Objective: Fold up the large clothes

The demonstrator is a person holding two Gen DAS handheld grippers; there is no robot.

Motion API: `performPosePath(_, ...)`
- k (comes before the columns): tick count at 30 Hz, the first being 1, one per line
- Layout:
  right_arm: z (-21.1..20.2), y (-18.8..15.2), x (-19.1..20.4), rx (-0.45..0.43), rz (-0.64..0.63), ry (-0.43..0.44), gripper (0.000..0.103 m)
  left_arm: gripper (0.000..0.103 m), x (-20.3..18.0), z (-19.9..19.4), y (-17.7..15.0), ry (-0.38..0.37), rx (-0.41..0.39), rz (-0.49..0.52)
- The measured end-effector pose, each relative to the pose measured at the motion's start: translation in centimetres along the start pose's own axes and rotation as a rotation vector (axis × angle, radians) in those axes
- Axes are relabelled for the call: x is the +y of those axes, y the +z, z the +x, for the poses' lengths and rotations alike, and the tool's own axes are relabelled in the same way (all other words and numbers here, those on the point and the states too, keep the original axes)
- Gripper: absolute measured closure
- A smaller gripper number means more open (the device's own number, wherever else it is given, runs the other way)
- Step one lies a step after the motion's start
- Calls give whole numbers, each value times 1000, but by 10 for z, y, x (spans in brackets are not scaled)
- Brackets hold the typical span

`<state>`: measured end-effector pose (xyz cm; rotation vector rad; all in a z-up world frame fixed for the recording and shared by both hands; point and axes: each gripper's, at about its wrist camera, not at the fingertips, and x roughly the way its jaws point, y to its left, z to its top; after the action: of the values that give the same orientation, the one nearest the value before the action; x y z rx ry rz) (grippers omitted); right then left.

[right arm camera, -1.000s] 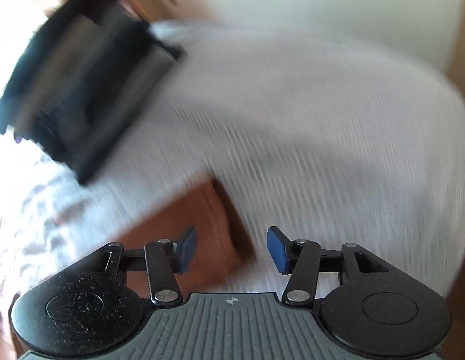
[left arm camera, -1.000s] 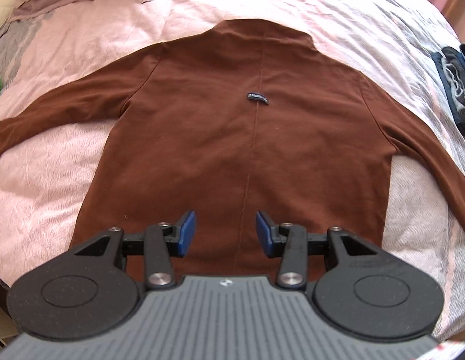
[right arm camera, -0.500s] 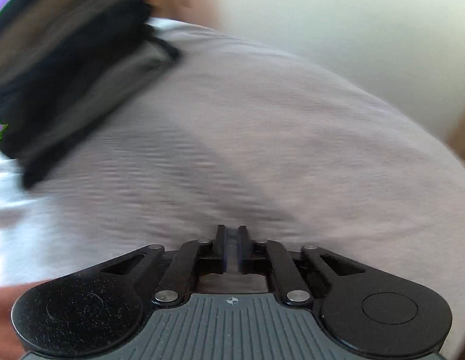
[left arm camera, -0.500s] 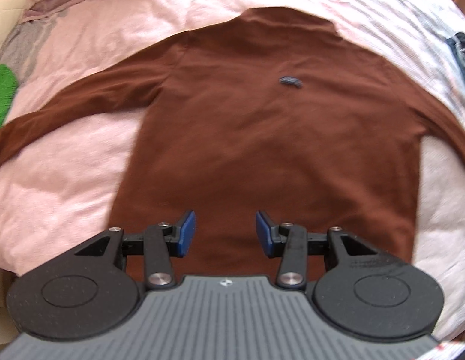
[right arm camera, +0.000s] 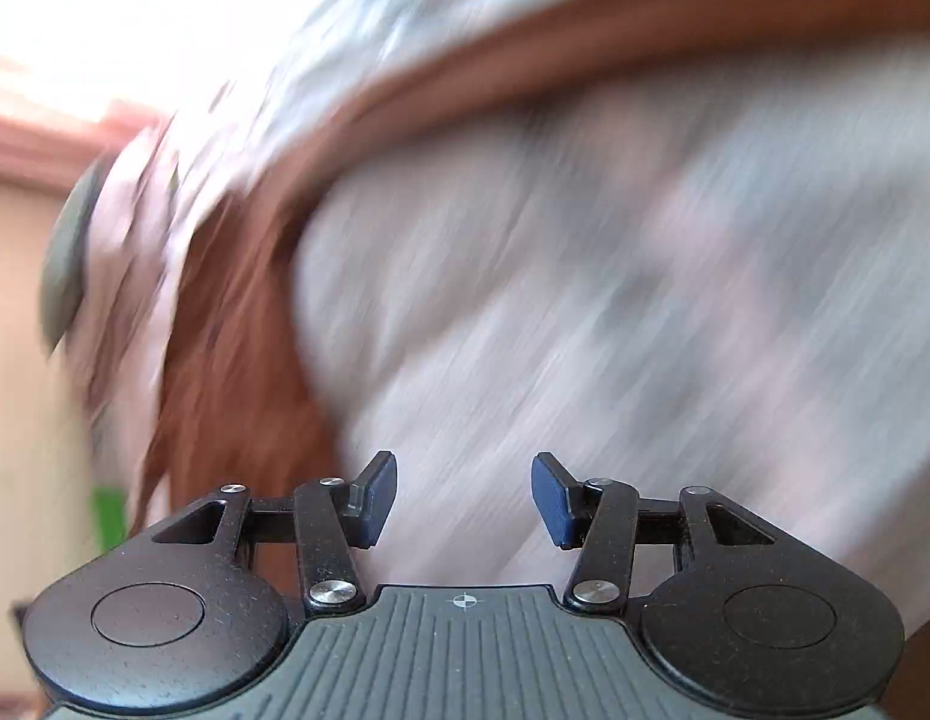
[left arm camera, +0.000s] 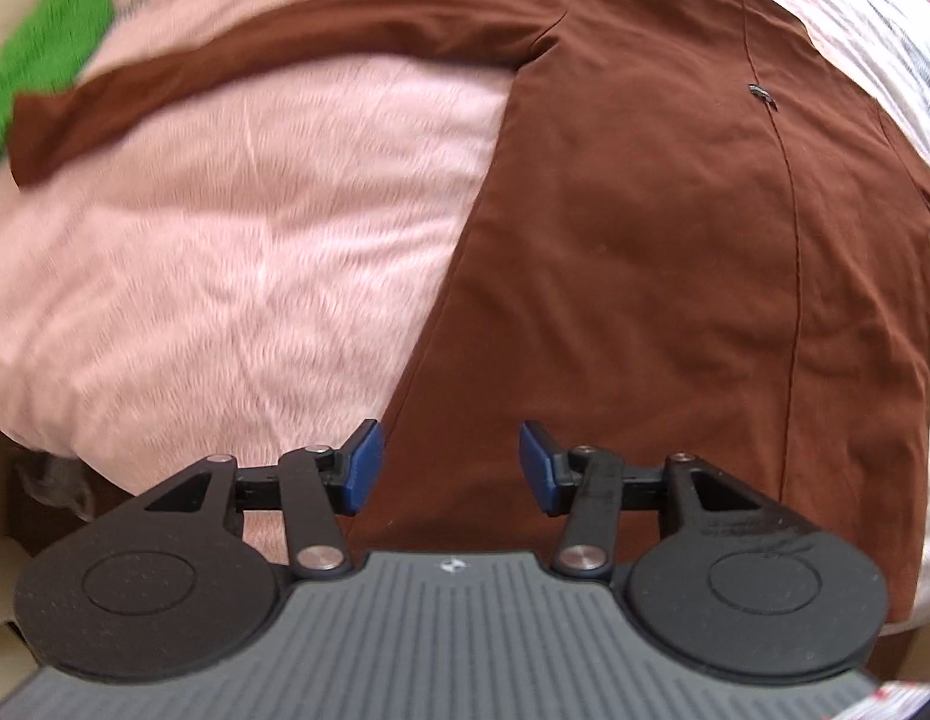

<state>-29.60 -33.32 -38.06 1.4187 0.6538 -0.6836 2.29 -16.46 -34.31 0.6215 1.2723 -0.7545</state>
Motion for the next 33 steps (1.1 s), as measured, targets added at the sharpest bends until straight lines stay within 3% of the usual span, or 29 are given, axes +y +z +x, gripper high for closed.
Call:
performPosePath(3,20,-46,1,6,82,17,56,56,24,12,-8,-53,12,10)
performPosePath(8,19,-105,-6,-122,329,87,56,56,59,37,-21,-158,72,1)
performPosePath(11,24,-126,1,-170,385,110,58,68,70,44,-20,-256,81,9)
performPosePath(12,27,-130,5,-190,395,121,78,91,75,45,-18,-312,87,17)
performPosePath(13,29,-133,9,-200,415,138,97,101,79,46,-16,-362,103,19)
performPosePath(14,27,-136,17,-221,426,115,103,101,83,44,-13,-389,111,22)
performPosePath(18,-20,-140,82,-364,229,-43,103,101,108,17,-9,-475,77,85)
performPosePath(20,-29,-146,120,-354,29,-242,103,100,119,11,-11,-480,74,91)
performPosePath(22,-18,-148,138,-323,-116,-399,103,99,117,17,-13,-468,78,98)
performPosePath(24,9,-148,132,-265,-130,-492,103,97,105,30,-16,-390,108,144)
performPosePath(26,47,-144,115,-106,-126,-644,103,92,94,39,-21,-319,124,200)
performPosePath(28,57,-146,106,0,-112,-782,100,88,92,33,-20,-302,122,224)
performPosePath(30,44,-149,115,-67,-109,-800,93,81,92,19,-18,-256,113,255)
performPosePath(33,21,-145,151,-237,-191,-742,83,85,89,-14,-8,-188,3,283)
